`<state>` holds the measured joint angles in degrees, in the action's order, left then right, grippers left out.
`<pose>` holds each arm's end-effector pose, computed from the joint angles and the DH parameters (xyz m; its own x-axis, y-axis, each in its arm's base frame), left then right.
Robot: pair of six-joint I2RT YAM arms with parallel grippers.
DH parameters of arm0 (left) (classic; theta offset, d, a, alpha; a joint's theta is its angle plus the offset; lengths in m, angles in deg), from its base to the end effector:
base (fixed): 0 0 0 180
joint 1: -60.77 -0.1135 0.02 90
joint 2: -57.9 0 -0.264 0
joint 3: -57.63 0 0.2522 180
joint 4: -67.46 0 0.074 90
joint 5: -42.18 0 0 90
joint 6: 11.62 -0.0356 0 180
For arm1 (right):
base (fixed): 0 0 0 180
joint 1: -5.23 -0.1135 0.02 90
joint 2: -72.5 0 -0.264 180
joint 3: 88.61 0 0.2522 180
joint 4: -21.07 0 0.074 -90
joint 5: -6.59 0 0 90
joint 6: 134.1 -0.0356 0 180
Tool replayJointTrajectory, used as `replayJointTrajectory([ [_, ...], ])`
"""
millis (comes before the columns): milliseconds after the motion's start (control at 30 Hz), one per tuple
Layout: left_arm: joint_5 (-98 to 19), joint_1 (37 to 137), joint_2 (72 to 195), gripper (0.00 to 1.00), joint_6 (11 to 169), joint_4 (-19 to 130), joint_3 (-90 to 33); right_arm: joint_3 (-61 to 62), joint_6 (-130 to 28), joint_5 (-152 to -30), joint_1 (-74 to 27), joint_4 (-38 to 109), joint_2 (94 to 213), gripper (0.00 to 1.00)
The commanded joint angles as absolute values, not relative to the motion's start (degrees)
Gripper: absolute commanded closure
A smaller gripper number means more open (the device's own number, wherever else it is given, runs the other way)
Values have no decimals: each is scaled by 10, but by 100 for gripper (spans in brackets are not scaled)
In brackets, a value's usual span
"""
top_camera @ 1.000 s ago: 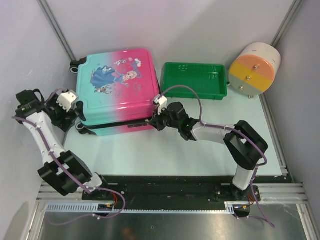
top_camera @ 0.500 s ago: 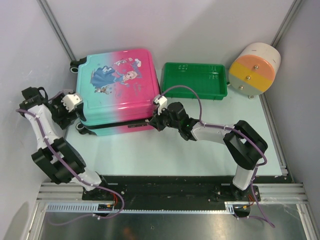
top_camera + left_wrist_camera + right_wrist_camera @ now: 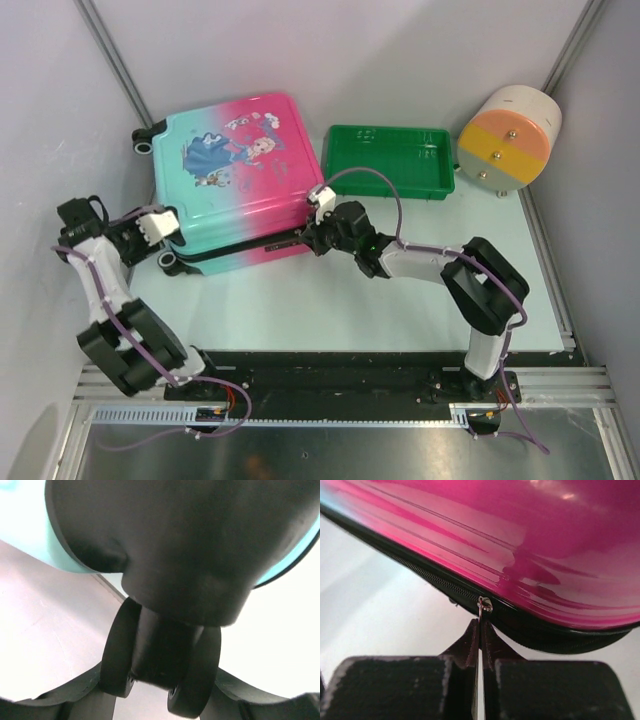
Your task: Open, take out, and arrange the luggage
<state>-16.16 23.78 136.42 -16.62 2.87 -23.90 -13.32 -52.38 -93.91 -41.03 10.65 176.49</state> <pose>0.2261 0.1469 0.2937 -0.2502 0.8731 -0.4184 0.7271 0.4548 0.5144 0.2778 0.2997 0.2144 -0.3341 -0.1444 -0.9314 -0.7901 0.5816 0.1933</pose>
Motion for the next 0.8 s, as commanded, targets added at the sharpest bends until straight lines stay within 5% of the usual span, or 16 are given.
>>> replayJointTrajectory([
  [0,-70,246,1268,100,-133,-54,-162,-59,-496,-882,-399,55,1810,100],
  [333,25,257,1134,100,103,-50,-52,67,-484,-878,-388,61,1899,100],
  [767,13,393,1057,100,321,21,-14,-26,-577,-955,-466,148,1831,100],
])
